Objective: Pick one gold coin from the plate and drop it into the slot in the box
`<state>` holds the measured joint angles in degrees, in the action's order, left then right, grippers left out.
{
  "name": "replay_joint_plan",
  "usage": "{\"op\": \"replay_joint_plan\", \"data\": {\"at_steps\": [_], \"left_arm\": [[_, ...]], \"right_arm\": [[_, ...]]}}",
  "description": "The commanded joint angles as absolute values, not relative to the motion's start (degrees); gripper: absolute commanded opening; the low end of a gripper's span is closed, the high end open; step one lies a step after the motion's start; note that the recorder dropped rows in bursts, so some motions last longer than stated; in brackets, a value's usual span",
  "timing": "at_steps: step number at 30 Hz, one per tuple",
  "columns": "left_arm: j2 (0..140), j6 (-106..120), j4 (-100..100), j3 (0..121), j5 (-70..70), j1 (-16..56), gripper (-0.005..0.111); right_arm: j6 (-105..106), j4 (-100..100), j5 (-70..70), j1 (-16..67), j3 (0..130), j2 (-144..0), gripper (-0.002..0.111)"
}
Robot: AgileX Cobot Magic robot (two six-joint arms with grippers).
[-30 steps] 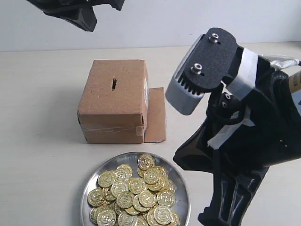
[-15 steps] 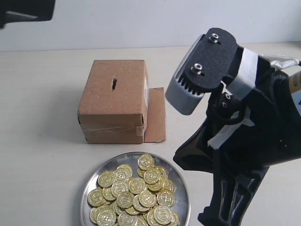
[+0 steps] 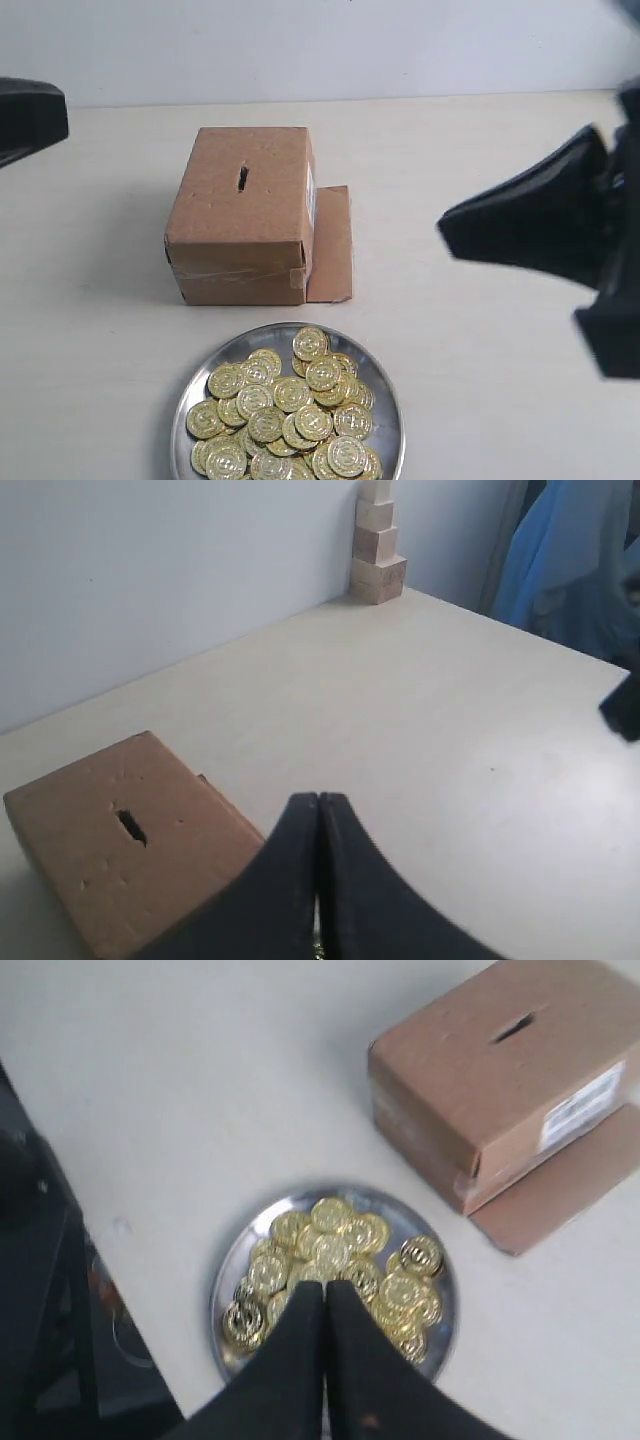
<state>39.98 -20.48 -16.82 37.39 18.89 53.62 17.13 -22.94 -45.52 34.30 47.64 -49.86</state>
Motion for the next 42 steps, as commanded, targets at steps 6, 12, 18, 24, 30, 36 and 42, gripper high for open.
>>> {"op": "replay_joint_plan", "data": {"at_steps": [6,12,18,24,30,36,42], "left_arm": [[40.01,-36.53,-34.54,33.06,10.58,45.97,0.000],[40.01,-36.48,-34.77,33.06,17.51,42.67,0.000],[40.01,-36.48,-34.77,33.06,17.90,42.67,0.000],[39.65,-36.48,-34.92,32.46,17.21,42.67,0.000],[34.38,-36.48,-34.92,28.16,15.04,38.37,0.000],[24.13,-36.48,-34.92,22.11,15.15,26.04,0.000],[12.58,-36.48,-35.16,16.53,15.15,14.13,0.000]], "right_arm": [[17.37,-25.14,-44.85,17.00,47.85,-37.57,0.000],[17.37,-25.14,-44.85,16.72,47.85,-35.28,0.000],[17.37,-25.14,-44.85,16.72,47.85,-35.28,0.000],[17.37,-25.34,-44.52,16.72,46.48,-34.61,0.000],[17.37,-17.86,-37.98,16.72,40.52,-27.84,0.000],[17.37,-4.49,-20.47,16.72,31.94,-19.09,0.000],[17.37,-4.49,-14.93,16.72,20.71,-10.43,0.000]]}}
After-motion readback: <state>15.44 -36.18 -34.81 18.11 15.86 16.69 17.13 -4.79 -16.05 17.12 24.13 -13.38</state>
